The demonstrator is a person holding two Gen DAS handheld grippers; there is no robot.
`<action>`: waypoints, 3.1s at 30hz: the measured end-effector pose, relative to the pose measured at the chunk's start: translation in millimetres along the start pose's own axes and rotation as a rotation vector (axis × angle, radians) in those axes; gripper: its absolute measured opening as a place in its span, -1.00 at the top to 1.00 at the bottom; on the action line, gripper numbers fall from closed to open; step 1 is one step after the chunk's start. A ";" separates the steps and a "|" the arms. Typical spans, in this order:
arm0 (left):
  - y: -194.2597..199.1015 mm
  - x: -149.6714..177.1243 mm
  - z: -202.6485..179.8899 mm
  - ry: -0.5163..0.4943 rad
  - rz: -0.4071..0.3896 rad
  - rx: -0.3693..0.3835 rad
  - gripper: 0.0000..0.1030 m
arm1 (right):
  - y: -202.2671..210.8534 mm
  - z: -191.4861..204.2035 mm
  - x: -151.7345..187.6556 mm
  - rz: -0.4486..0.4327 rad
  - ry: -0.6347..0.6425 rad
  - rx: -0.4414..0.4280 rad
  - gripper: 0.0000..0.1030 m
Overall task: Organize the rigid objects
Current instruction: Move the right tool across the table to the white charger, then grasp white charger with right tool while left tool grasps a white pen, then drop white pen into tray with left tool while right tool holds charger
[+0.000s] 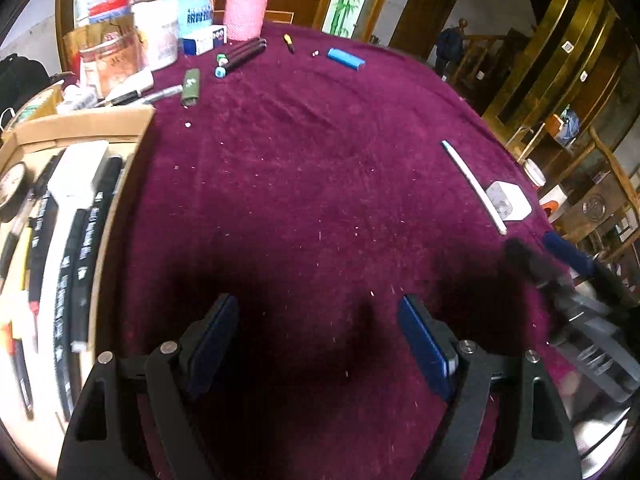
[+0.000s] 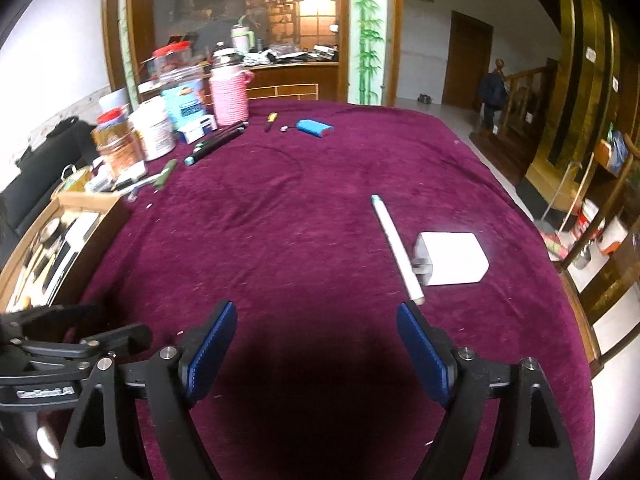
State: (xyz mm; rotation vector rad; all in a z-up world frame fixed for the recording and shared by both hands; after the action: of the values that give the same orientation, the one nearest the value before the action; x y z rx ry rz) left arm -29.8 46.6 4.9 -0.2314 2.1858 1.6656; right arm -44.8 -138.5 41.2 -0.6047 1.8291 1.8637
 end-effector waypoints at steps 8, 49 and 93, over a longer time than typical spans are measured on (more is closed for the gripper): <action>-14.9 -1.5 -13.9 -0.061 -0.019 -0.027 -0.96 | -6.5 -115.3 -30.2 0.025 -0.291 -0.065 -0.65; -108.2 -125.0 -181.9 -0.252 0.087 0.041 -0.13 | -65.7 -197.9 -19.9 0.094 -0.593 -0.186 -0.26; 127.6 54.2 140.1 0.236 -0.199 0.087 0.86 | -59.6 -163.4 -36.0 -0.024 -0.418 -0.173 0.63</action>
State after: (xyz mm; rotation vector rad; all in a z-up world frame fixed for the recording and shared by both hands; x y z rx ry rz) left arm -96.6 221.7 65.8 -0.6287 2.3098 1.4949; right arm 18.8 -301.8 11.9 -0.2626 1.3975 1.9680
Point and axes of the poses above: each gripper's, at about its wrist camera, not at the fingertips, and y roughly against the way its jaws point, z to its left, x to its underside, the point moved 2 cm from there along -y, roughly the way its jaws point, and after that the axes turned 8 degrees about z, right-handed, at the moved point
